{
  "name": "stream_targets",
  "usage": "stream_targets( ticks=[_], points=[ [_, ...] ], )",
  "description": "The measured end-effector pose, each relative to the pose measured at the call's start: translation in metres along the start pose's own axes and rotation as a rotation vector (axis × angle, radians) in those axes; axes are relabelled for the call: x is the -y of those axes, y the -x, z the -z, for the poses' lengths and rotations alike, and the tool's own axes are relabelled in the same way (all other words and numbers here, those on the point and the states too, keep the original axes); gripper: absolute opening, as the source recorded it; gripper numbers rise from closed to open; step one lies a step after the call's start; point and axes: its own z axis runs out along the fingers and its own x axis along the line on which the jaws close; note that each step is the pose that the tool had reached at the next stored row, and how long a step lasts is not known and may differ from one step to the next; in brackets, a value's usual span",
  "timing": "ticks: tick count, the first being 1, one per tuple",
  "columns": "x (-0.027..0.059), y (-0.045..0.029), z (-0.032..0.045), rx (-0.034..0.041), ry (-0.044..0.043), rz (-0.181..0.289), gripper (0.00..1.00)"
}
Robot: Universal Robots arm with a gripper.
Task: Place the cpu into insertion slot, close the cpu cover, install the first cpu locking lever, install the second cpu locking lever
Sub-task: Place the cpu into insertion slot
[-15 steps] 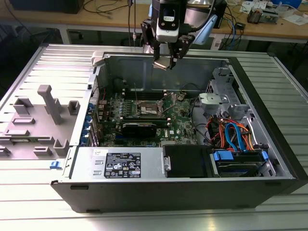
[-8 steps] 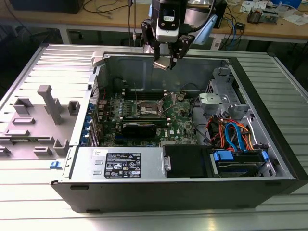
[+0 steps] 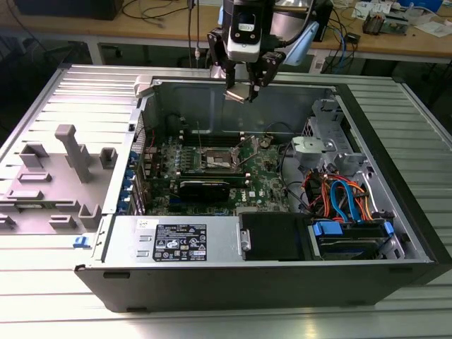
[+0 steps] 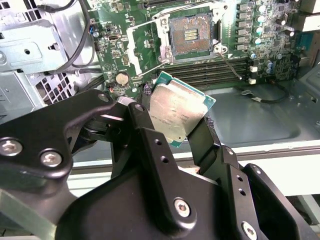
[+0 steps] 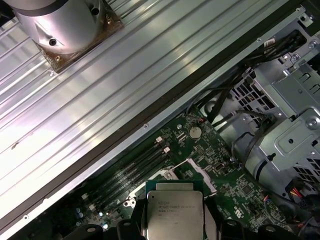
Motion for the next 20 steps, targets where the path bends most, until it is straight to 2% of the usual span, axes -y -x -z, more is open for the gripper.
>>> stream_targets(
  ticks=[10,20],
  points=[
    [0.0001,0.0,-0.0006,0.0054,0.0012,-0.061,0.55],
    [0.0001,0.0,-0.0006,0.0058,0.0013,-0.066,0.55]
  ],
)
